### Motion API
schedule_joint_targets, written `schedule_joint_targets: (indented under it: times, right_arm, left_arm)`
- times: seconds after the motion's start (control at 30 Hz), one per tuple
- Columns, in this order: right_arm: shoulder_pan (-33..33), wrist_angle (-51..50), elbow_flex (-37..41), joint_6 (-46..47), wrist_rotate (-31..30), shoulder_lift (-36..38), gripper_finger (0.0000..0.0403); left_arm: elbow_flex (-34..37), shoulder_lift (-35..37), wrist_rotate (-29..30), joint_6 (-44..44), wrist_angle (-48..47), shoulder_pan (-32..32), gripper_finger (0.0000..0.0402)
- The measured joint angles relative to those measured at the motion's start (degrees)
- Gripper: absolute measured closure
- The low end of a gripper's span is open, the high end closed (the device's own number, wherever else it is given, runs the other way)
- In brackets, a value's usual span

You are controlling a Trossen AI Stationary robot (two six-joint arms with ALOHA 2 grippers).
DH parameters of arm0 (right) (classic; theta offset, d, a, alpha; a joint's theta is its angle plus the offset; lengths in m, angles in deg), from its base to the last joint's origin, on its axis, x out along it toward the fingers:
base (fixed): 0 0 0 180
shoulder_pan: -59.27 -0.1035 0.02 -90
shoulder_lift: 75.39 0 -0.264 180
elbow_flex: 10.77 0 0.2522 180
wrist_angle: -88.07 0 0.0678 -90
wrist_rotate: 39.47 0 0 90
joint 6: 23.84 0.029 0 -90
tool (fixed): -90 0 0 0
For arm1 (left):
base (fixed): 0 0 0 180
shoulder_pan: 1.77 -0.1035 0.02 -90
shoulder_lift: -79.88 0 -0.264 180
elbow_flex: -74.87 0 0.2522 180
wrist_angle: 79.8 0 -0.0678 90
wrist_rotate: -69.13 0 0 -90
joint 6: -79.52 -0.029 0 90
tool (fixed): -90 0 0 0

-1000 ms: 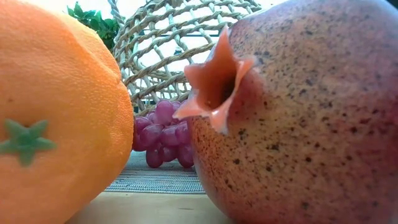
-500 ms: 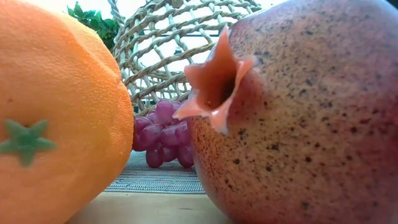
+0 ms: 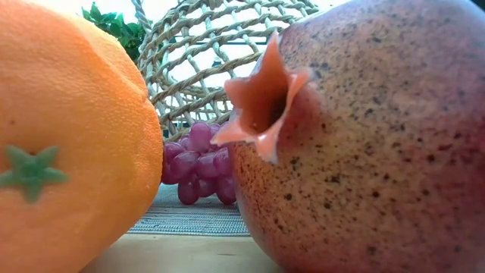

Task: Build produce basket
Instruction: Put the red apple into the basket

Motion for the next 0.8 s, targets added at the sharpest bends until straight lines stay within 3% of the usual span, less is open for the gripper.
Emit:
schedule_joint_targets:
  times: [0.37,0.5,0.6,0.7,0.8]
  right_arm:
    - [-0.02,0.00,0.02,0.00,0.00,0.00,0.0093]
    - [-0.02,0.00,0.02,0.00,-0.02,0.01,0.0093]
    - [-0.01,-0.01,0.02,0.01,0.00,0.01,0.0093]
    - [-0.02,0.00,0.02,0.02,-0.02,0.02,0.0093]
    - [-0.02,0.00,0.02,0.00,0.00,0.02,0.0093]
  left_arm:
    - [0.00,0.00,-0.13,5.88,-4.70,0.00,0.0049]
    - [0.00,0.00,0.88,1.83,-15.24,0.01,0.0049]
    - [0.00,0.00,8.09,-2.62,-21.04,0.04,0.0049]
    - [0.02,0.00,16.38,-10.73,-22.82,-0.25,0.0049]
    - [0.02,-0.06,16.78,-23.74,-22.81,-0.82,0.0049]
